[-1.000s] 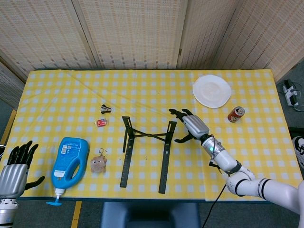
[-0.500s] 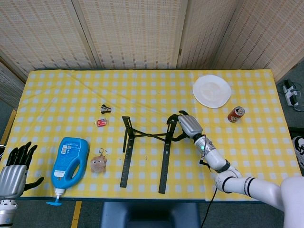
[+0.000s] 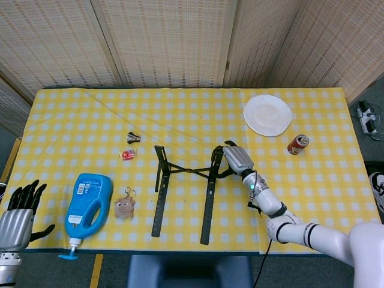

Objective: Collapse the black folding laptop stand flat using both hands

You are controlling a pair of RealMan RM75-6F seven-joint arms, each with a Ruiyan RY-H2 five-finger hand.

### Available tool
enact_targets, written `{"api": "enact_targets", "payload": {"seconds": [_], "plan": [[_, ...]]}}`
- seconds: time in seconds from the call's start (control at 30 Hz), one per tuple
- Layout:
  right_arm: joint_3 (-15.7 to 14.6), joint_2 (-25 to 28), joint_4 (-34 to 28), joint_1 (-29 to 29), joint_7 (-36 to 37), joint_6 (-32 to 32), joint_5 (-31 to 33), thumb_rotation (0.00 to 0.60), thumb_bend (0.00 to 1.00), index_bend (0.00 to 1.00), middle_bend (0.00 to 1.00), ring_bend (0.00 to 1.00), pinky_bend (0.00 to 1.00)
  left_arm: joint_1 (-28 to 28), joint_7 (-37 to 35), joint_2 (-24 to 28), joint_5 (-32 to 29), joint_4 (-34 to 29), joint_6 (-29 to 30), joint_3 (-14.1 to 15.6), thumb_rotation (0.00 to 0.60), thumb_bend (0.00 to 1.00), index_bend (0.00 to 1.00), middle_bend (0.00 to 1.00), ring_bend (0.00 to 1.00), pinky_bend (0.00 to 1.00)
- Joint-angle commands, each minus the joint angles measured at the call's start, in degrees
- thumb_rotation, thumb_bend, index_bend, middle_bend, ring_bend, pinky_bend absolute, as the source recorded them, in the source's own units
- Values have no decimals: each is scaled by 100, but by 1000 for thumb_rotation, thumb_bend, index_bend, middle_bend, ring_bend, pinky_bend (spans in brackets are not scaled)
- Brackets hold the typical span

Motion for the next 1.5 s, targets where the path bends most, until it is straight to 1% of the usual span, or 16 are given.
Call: {"api": "enact_targets", "payload": {"seconds": [0.03, 0.33, 0.57, 0.77, 0.87, 0.97, 1.0, 1.07, 1.23, 1.27, 1.33, 1.5], "plan": [[5, -22, -1, -1, -54, 20, 24, 600, 213, 549, 402, 383, 109, 4, -11, -4, -1, 10, 4, 0, 600, 90, 0, 6, 56, 0], [30, -20, -63, -20, -220, 71, 124, 600, 308, 666, 449, 418, 116, 4, -38, -27, 14, 47, 1, 4, 600, 90, 0, 5, 55, 0], [38, -9, -89, -22, -323, 61, 201, 600, 329, 695, 464, 428, 116, -4, -41, -45, 10, 61, -28, 10, 600, 90, 0, 6, 55, 0], [51, -21, -44, -3, -376, 33, 232, 600, 435, 705, 479, 443, 116, -16, -34, -58, 3, 69, -50, 7, 600, 90, 0, 5, 55, 0], [63, -39, -13, 18, -402, 11, 251, 600, 462, 708, 482, 446, 117, -17, -34, -58, -2, 70, -57, 7, 600, 90, 0, 5, 55, 0], [56, 14, -54, 36, -400, -83, 261, 600, 463, 704, 477, 446, 117, -21, -33, -58, -14, 70, -60, -3, 600, 89, 0, 6, 55, 0], [46, 73, -98, 40, -387, -150, 256, 600, 462, 677, 467, 440, 117, -28, -31, -55, -13, 69, -63, -9, 600, 89, 0, 6, 55, 0], [42, 196, -203, 39, -349, -243, 244, 600, 463, 563, 427, 415, 116, -52, -19, -43, 10, 69, -79, -13, 600, 89, 0, 5, 55, 0], [20, 655, -640, -9, -232, -419, 133, 600, 462, 141, 260, 309, 106, -223, -33, 46, 149, 5, -171, -80, 600, 90, 0, 6, 55, 0], [20, 736, -731, -26, -214, -416, 106, 600, 462, 83, 235, 292, 105, -272, -70, 69, 178, -14, -208, -98, 600, 90, 0, 6, 55, 0], [30, 901, -935, -81, -151, -364, 28, 600, 462, 16, 201, 269, 105, -404, -166, 115, 243, -43, -311, -150, 600, 89, 0, 5, 55, 0], [54, 1249, -1379, -226, 84, -242, -206, 600, 462, 0, 181, 254, 105, -785, -614, 175, 295, -62, -732, -273, 600, 91, 0, 5, 56, 0]]}}
